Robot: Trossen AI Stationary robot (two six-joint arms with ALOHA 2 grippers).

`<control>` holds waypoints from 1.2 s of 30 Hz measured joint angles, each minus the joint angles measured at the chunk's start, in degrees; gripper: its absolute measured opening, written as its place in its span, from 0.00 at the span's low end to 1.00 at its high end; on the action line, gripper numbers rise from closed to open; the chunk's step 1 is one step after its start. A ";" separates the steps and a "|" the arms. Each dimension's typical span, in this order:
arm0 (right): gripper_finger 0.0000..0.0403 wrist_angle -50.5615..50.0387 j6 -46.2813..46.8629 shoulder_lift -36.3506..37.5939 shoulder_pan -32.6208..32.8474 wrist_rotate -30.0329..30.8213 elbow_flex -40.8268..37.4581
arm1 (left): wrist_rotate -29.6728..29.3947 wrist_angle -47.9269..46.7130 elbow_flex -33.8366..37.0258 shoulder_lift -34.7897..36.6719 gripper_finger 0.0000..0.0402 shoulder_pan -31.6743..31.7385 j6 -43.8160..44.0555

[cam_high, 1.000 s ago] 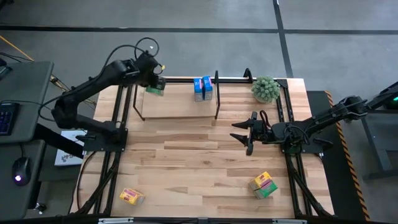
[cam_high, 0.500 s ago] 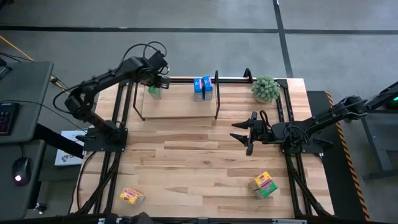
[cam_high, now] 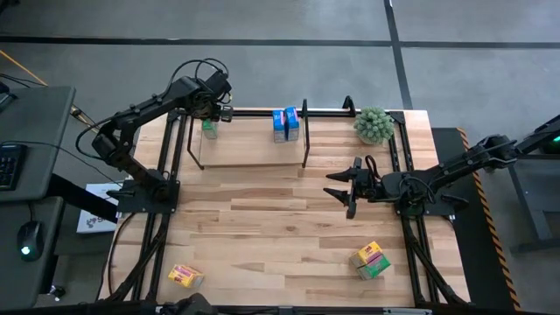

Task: Stack cereal on shelf
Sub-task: Put the top green cereal box on the shelf

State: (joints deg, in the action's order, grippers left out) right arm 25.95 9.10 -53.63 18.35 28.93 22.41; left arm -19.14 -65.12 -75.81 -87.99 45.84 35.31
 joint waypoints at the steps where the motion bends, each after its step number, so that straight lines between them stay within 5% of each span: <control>1: 0.50 0.00 0.03 0.00 0.01 0.00 0.00 | -0.02 0.17 0.00 -0.01 0.32 -0.02 -0.14; 18: 0.50 -0.02 0.00 0.00 0.02 0.02 0.00 | -0.09 0.70 0.05 0.00 0.33 -0.63 -1.55; 36: 0.50 -0.04 -0.08 0.00 0.00 0.02 0.00 | -0.47 0.93 0.13 -3.43 0.53 -0.63 -1.56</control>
State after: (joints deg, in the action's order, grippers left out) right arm 25.91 9.02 -53.63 18.35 28.95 22.41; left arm -19.61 -64.19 -75.68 -91.42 45.21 33.76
